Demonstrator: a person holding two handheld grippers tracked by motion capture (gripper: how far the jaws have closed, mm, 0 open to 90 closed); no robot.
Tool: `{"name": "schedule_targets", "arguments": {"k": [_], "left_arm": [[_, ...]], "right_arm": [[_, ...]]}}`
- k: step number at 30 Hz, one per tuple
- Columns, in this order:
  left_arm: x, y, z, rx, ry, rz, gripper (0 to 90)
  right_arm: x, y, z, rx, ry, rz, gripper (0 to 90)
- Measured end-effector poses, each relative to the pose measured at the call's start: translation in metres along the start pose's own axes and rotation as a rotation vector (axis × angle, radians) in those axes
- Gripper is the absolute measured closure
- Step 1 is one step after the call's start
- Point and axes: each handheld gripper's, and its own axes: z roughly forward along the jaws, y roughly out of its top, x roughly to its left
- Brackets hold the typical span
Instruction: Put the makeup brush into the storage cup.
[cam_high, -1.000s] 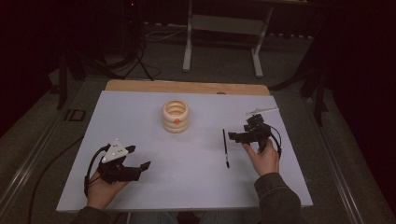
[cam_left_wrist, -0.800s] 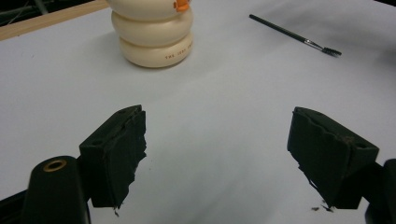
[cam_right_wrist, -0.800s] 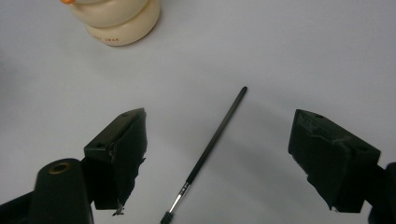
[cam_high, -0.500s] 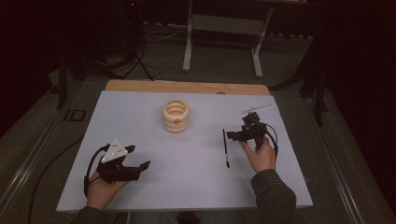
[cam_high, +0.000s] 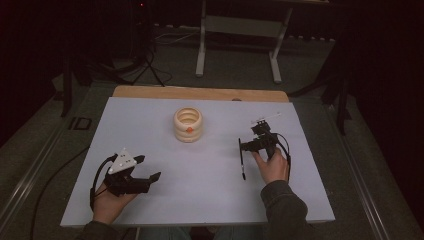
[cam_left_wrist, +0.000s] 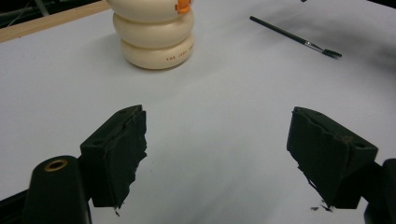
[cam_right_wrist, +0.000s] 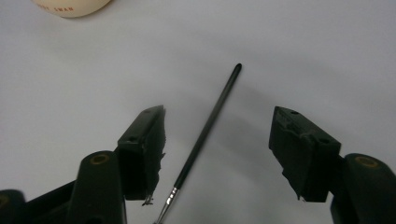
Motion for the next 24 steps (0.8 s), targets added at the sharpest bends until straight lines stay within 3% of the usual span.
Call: {"name": "schedule_targets", "arguments": {"k": [9, 24], "left_arm": [[0.0, 0.0, 0.0, 0.001, -0.002, 0.001, 20.4], [0.001, 0.0, 0.0, 0.0, -0.004, -0.003, 20.6]], "right_arm": [[0.005, -0.006, 0.023, 0.063, -0.013, 0.041, 42.5], [0.015, -0.009, 0.038, 0.139, -0.049, 0.048, 59.3]]}}
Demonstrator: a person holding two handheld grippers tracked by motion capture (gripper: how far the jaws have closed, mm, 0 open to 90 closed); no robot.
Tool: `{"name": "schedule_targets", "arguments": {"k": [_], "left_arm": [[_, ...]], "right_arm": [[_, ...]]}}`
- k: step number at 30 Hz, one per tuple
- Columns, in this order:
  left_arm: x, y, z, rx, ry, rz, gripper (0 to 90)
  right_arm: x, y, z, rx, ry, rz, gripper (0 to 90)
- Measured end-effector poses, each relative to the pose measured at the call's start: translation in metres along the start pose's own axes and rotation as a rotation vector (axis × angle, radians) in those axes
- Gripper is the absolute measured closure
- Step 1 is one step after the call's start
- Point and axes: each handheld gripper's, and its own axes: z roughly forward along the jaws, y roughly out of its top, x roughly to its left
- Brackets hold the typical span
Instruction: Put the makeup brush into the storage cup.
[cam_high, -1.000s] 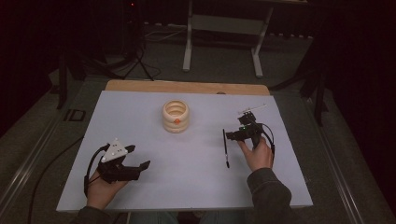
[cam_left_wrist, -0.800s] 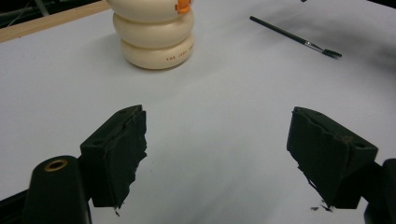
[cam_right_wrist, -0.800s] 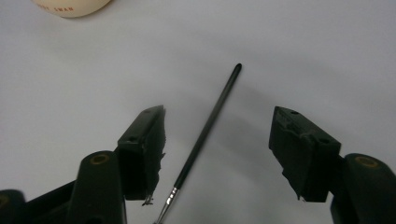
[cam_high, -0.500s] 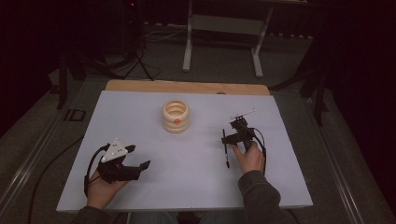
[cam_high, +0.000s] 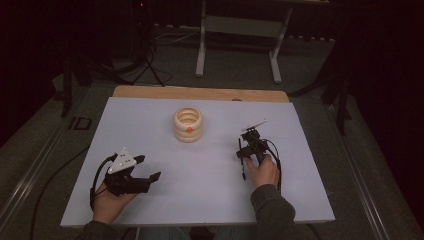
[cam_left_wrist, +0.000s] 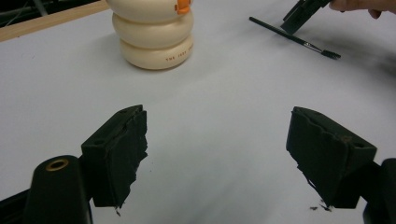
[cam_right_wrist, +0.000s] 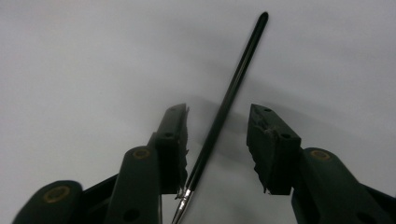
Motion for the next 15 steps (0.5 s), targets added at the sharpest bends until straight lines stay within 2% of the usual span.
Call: {"name": "schedule_targets", "arguments": {"k": [8, 15], "left_arm": [[0.0003, 0.0001, -0.0004, -0.001, 0.0, -0.001, 20.7], [-0.0001, 0.0004, 0.0, -0.002, -0.001, -0.002, 20.7]], "right_arm": [[0.0052, -0.0024, 0.0073, 0.036, -0.02, 0.005, 68.7], [0.0104, -0.0042, 0.0083, 0.029, -0.087, 0.005, 79.8]]}}
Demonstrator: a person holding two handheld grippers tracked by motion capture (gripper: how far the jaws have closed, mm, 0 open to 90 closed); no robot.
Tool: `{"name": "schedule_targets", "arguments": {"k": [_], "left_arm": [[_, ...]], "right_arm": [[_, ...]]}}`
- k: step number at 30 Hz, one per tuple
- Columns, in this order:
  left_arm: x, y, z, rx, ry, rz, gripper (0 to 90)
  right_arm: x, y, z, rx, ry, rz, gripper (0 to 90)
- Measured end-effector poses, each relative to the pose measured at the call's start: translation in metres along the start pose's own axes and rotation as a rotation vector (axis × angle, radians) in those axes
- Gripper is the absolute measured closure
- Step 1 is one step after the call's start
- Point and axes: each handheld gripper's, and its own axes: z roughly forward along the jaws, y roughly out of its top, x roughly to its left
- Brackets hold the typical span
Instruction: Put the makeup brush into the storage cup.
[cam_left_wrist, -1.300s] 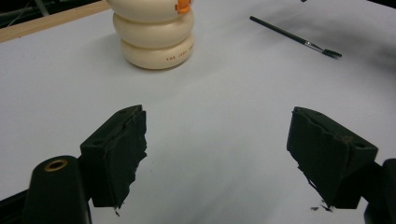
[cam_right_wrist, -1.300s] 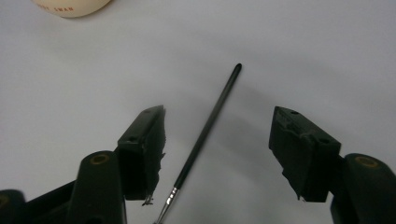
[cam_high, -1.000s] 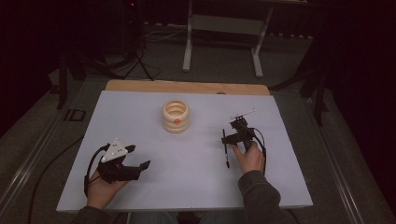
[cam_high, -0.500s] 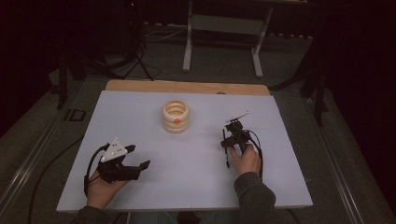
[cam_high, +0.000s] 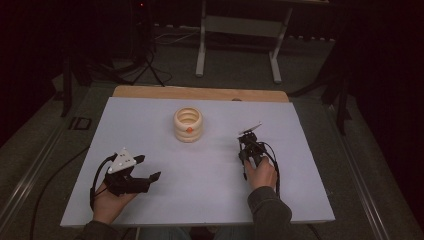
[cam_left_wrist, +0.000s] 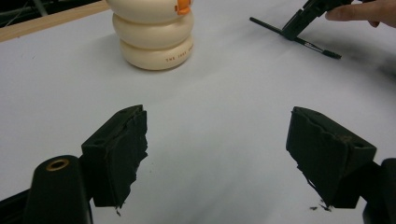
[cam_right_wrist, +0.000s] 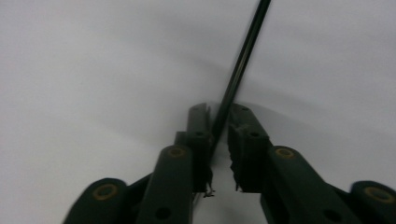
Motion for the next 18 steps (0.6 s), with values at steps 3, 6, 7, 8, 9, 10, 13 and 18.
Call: {"name": "schedule_targets", "arguments": {"k": [3, 6, 7, 8, 9, 10, 13, 18], "left_arm": [[0.0, 0.0, 0.0, 0.001, -0.001, 0.001, 20.7], [-0.001, 0.0, 0.001, 0.001, -0.001, 0.003, 20.7], [-0.001, 0.0, 0.001, 0.001, -0.001, 0.004, 20.7], [-0.001, 0.0, 0.001, 0.001, -0.001, 0.004, 20.7], [-0.001, 0.001, 0.001, 0.001, -0.002, 0.004, 20.7], [-0.001, 0.001, 0.001, 0.001, -0.002, 0.004, 20.7], [-0.001, 0.0, 0.001, 0.0, -0.003, 0.001, 20.7], [0.0, 0.0, 0.001, 0.002, -0.003, 0.0, 20.7]], "right_arm": [[0.003, 0.0, 0.0, -0.001, -0.018, -0.002, 82.1], [0.004, 0.0, 0.0, 0.0, -0.025, 0.013, 84.4], [0.004, 0.0, 0.0, 0.0, -0.026, 0.015, 84.5], [0.004, 0.001, 0.001, 0.0, -0.026, 0.016, 84.6], [0.004, 0.001, 0.001, -0.001, -0.025, 0.019, 85.3], [0.003, 0.0, 0.001, -0.001, -0.02, 0.024, 85.4], [-0.002, 0.0, 0.0, -0.002, 0.011, 0.049, 85.5], [-0.008, -0.002, -0.001, -0.01, 0.051, 0.064, 85.6]]}}
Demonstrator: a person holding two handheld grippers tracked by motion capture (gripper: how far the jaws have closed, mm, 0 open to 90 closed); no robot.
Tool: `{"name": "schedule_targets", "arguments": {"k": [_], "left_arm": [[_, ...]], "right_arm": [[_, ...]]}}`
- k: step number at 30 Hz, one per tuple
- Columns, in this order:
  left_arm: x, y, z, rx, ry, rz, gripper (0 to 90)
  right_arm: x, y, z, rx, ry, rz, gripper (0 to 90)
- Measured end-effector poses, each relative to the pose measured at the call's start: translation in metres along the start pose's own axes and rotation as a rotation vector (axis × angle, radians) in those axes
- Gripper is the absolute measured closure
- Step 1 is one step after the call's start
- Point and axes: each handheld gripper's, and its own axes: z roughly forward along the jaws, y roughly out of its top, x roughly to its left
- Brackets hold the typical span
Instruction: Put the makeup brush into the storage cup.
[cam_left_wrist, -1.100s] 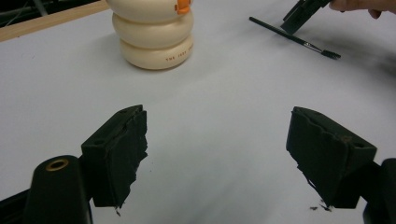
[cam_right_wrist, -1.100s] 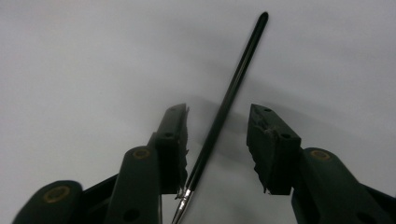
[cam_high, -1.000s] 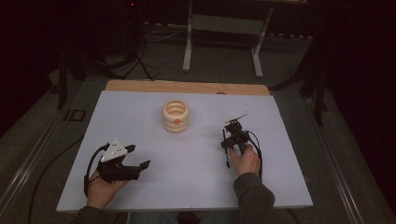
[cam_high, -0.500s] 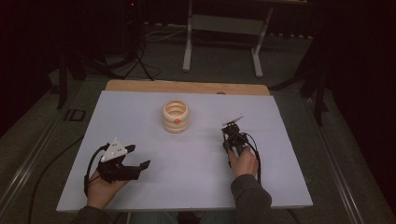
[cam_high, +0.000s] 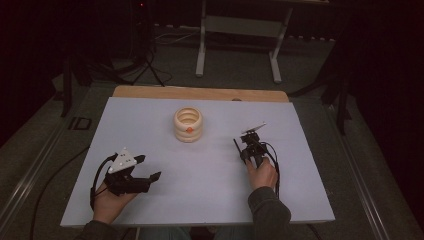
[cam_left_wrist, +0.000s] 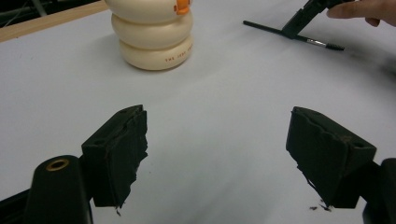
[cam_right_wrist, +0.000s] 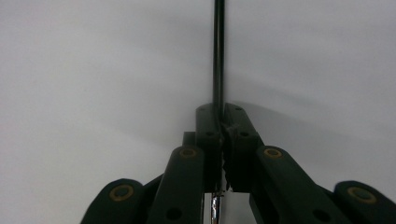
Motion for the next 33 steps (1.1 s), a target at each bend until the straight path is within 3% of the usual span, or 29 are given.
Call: {"name": "schedule_targets", "arguments": {"k": [8, 15, 24, 28, 33], "left_arm": [[0.0, 0.0, 0.0, -0.001, 0.0, 0.002, 20.7], [0.001, 0.001, -0.001, -0.003, 0.0, 0.002, 20.7], [-0.002, 0.003, -0.001, -0.004, -0.005, 0.016, 21.0], [-0.004, 0.004, -0.001, -0.006, -0.01, 0.023, 21.2], [-0.006, 0.006, -0.001, -0.005, -0.018, 0.043, 21.7]], "right_arm": [[-0.006, -0.004, -0.011, -0.043, 0.059, -0.012, 85.6], [-0.007, -0.007, -0.027, -0.096, 0.098, -0.063, 85.6], [0.002, -0.011, -0.049, -0.149, 0.126, -0.199, 85.6], [0.01, -0.014, -0.06, -0.172, 0.175, -0.27, 85.5], [0.024, -0.02, -0.069, -0.174, 0.201, -0.367, 85.6]]}}
